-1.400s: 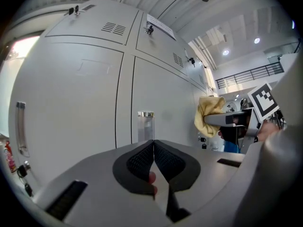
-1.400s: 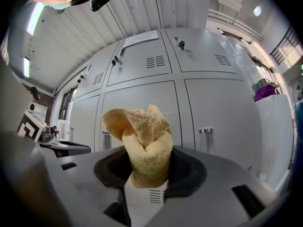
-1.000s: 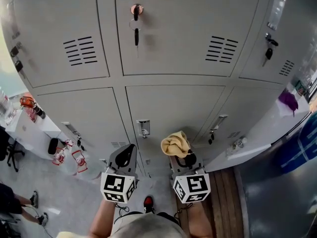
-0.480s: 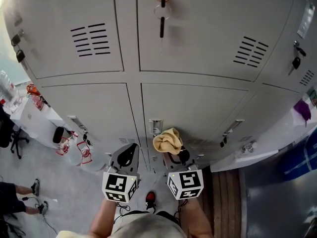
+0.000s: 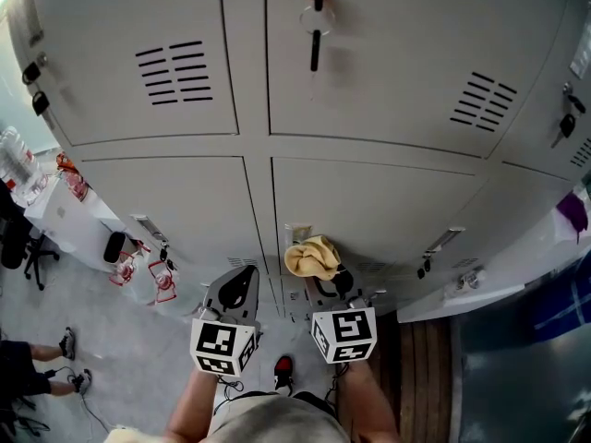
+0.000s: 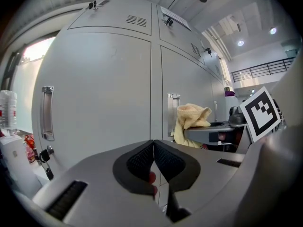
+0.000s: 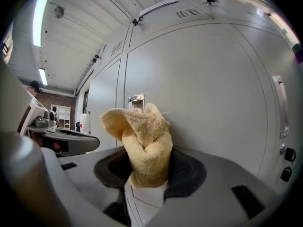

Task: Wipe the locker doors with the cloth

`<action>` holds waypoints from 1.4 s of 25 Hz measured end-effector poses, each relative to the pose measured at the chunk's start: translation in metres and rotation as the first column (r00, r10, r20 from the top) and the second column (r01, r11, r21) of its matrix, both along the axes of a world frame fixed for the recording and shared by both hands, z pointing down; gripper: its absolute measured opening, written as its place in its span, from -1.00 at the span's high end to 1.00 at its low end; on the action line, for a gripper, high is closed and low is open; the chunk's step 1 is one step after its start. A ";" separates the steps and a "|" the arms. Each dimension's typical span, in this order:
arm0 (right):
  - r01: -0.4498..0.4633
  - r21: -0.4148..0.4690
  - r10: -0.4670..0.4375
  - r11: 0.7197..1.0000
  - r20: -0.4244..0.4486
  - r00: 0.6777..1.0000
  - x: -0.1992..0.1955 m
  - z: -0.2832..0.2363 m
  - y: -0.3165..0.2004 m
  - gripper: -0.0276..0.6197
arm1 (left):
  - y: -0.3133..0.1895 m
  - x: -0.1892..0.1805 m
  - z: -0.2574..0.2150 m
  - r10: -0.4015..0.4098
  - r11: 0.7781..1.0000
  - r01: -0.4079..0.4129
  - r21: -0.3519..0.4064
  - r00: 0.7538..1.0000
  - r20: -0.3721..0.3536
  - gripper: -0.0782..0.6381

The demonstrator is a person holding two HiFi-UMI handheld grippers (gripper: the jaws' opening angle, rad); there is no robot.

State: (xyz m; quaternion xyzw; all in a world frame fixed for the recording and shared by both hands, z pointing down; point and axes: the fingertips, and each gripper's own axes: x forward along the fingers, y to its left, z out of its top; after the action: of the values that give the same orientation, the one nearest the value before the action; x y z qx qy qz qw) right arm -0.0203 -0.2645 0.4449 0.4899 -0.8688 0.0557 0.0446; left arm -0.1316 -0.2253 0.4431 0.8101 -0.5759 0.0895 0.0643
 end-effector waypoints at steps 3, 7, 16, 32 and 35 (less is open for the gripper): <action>0.004 -0.001 -0.004 1.000 0.005 1.000 0.000 0.000 0.000 0.34 | -0.001 0.004 0.000 0.005 1.000 -0.005 0.000 1.000 0.001 0.72; 0.003 -0.002 -0.003 1.000 0.008 1.000 0.001 0.000 0.000 0.34 | -0.001 0.009 -0.001 0.013 1.000 -0.013 0.002 1.000 -0.001 0.72; -0.020 -0.004 0.020 1.000 -0.006 1.000 0.013 0.002 0.000 0.35 | -0.001 0.016 -0.003 0.026 1.000 -0.026 0.007 1.000 -0.006 0.72; -0.179 -0.038 0.178 0.983 -0.013 0.984 0.082 0.010 -0.008 0.34 | -0.006 0.043 -0.004 0.097 0.995 -0.097 0.010 0.995 -0.018 0.72; -0.210 -0.037 0.209 0.977 -0.020 0.978 0.098 0.011 -0.010 0.34 | -0.007 0.049 -0.004 0.113 0.994 -0.112 0.010 0.993 -0.018 0.72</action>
State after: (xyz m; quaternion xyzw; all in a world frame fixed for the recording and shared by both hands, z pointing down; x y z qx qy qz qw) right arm 0.0774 -0.2741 0.4557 0.5783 -0.8107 0.0731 0.0552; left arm -0.0824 -0.2322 0.4393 0.8423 -0.5291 0.0829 0.0610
